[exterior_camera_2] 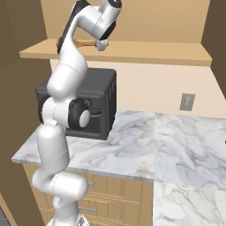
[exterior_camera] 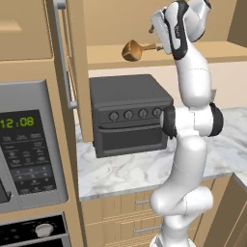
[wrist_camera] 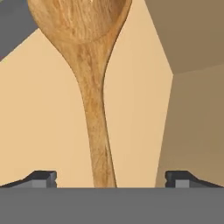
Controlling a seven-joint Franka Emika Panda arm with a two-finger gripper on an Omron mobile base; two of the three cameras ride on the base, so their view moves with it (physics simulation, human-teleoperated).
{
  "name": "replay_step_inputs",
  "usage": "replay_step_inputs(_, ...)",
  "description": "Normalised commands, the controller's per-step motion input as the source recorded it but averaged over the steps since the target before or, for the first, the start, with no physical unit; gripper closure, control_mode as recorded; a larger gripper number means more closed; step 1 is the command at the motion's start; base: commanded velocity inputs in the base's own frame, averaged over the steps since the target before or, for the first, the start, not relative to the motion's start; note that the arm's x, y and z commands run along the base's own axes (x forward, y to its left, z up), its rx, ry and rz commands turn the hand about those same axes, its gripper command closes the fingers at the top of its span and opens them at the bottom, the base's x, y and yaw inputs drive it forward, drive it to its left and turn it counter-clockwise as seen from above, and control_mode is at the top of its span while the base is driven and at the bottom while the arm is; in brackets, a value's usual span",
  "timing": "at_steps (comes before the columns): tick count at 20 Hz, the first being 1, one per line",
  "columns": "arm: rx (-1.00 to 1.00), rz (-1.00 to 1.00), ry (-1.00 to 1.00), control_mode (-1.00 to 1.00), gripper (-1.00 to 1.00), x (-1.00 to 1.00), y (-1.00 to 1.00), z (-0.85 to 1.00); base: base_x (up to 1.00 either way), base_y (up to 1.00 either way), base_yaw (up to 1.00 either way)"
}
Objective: Organize the utensils by type. Pick up the wooden spoons from the counter and place them in the open cabinet. Then pick up the metallic utensils from the counter and place them in the open drawer.
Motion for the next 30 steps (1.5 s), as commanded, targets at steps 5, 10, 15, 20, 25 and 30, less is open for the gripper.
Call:
replay_step_inputs(5, 0.0, 0.0, 0.0, -1.0, -1.0, -0.77, 0.0, -0.19, 0.0, 0.0, 0.0)
replay_step_inputs(10, 0.0, -0.06, 0.0, -1.0, -1.0, -0.9, 0.0, -0.2, 0.0, 0.0, 0.0)
replay_step_inputs(15, 0.0, -0.22, 0.0, -1.0, -1.0, -0.96, 0.0, -0.26, 0.0, 0.0, 0.0)
replay_step_inputs(20, 0.02, -0.41, 0.0, -1.0, -1.0, -0.92, 0.0, -0.33, 0.0, 0.0, 0.0)
replay_step_inputs(25, 0.05, -0.56, 0.03, -1.0, -1.0, -0.78, 0.02, -0.47, 0.0, 0.0, 0.0)
replay_step_inputs(30, 0.18, -0.62, 0.18, -1.0, -1.0, -0.49, 0.01, -0.36, 0.0, 0.0, 0.0)
